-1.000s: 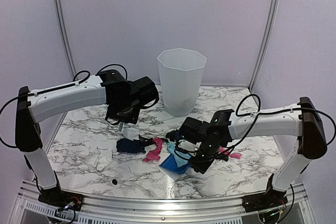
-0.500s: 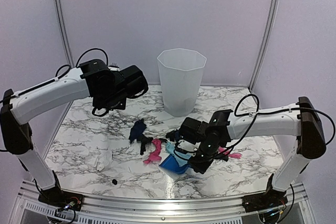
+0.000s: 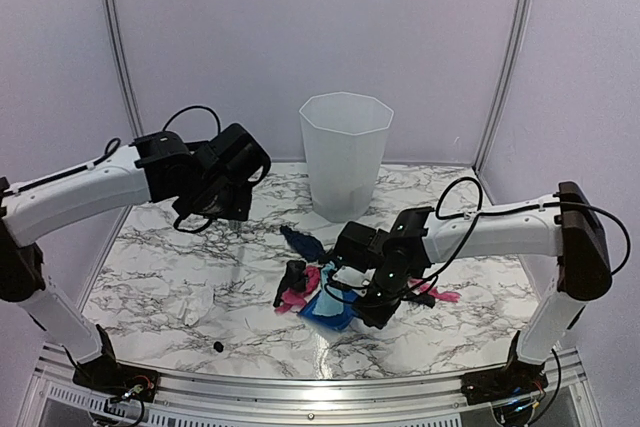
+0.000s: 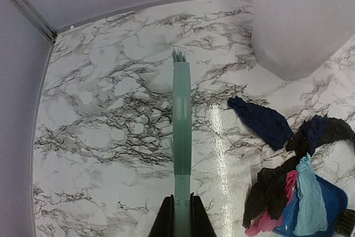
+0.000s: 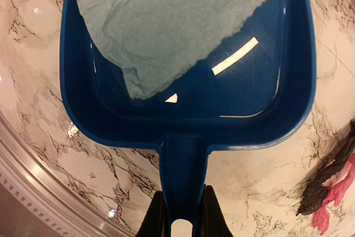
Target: Sweep away the paper scraps from the table
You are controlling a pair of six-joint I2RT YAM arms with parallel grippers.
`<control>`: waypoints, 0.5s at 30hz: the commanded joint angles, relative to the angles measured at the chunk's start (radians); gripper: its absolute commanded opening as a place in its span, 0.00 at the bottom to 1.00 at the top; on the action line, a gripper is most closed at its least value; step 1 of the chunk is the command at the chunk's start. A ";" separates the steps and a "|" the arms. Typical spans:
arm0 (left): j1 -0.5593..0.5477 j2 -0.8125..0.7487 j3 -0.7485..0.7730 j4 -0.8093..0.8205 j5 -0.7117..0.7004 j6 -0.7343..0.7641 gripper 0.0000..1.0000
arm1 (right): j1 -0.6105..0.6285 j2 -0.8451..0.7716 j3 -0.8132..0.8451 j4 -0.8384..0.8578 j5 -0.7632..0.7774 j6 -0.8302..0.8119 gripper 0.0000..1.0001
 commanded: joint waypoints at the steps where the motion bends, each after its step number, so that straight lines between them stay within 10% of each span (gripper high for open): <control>1: 0.000 0.124 0.034 0.097 0.096 0.086 0.00 | -0.027 0.016 0.031 0.000 0.002 -0.021 0.00; 15: -0.010 0.239 0.145 0.004 0.099 0.082 0.00 | -0.061 0.012 0.030 0.013 -0.004 -0.081 0.00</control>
